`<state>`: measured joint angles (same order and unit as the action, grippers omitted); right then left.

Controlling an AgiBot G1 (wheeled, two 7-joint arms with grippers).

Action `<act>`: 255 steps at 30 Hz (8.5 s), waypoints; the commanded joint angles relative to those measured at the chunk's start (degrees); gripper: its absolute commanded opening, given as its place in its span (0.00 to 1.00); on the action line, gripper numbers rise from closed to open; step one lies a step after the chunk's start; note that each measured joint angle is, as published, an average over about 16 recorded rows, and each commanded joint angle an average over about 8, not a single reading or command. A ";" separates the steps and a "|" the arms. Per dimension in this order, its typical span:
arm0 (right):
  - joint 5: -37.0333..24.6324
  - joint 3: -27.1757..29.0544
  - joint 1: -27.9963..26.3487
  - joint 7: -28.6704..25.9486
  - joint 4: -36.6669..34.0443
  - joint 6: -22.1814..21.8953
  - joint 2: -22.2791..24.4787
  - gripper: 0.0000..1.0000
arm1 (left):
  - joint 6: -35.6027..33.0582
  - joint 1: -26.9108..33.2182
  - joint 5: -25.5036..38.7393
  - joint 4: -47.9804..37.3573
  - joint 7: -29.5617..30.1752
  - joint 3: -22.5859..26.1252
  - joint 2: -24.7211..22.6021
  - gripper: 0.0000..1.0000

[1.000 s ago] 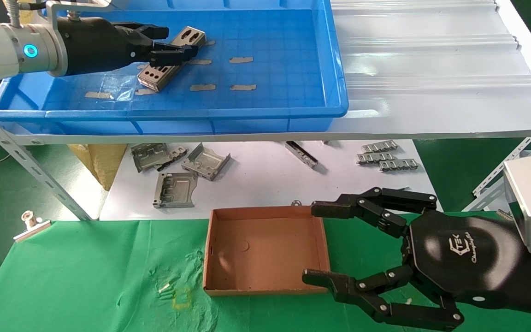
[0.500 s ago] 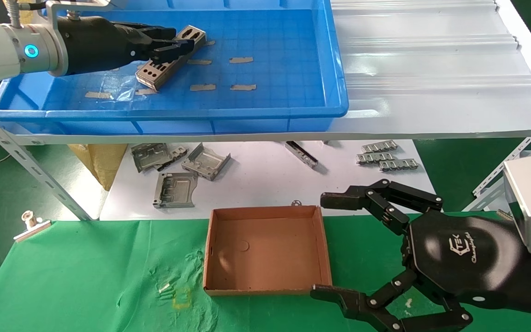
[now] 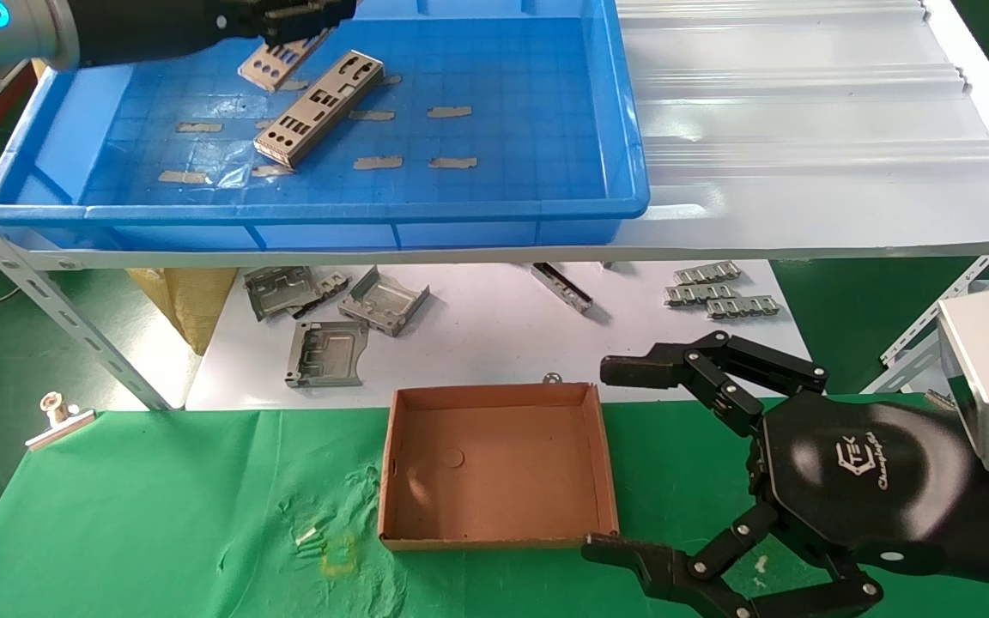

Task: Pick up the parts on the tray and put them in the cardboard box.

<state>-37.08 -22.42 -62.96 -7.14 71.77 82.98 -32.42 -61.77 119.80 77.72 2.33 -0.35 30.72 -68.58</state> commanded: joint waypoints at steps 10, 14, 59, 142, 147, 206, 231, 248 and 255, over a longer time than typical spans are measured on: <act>0.00 0.00 0.00 0.00 0.00 0.00 0.00 1.00 | -24.79 0.57 -0.64 3.48 -3.58 0.38 2.53 0.00; 0.00 0.00 0.00 0.00 0.00 0.00 0.00 1.00 | -30.10 -1.65 -1.84 7.51 -5.42 1.47 3.16 0.00; 0.01 -0.01 0.00 0.01 0.00 0.00 0.00 1.00 | -2.37 -33.39 -6.11 19.30 -37.14 15.26 -5.38 1.00; 0.02 -0.02 0.01 0.02 -0.02 -0.02 0.01 1.00 | -24.00 -49.17 -28.89 50.15 -3.44 -5.92 21.06 1.00; 0.02 -0.02 0.01 0.02 -0.02 -0.02 0.01 1.00 | -23.98 -51.46 -30.66 55.48 0.24 -8.14 24.22 1.00; 0.03 -0.02 0.02 0.02 -0.04 -0.04 0.02 1.00 | -23.90 -58.28 -35.89 71.27 11.10 -14.74 33.59 1.00; 0.03 -0.02 0.02 0.02 -0.04 -0.04 0.02 1.00 | -23.90 -58.22 -35.84 71.16 11.03 -14.67 33.52 1.00; 0.03 -0.02 0.02 0.02 -0.04 -0.04 0.02 1.00 | -23.90 -58.21 -35.84 71.15 11.03 -14.66 33.52 1.00; 0.03 -0.02 0.02 0.02 -0.04 -0.04 0.02 1.00 | -23.90 -58.21 -35.84 71.15 11.03 -14.66 33.52 1.00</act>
<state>-37.05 -22.44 -62.94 -7.12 71.73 82.94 -32.40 -85.67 61.59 41.88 73.47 10.69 16.06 -35.06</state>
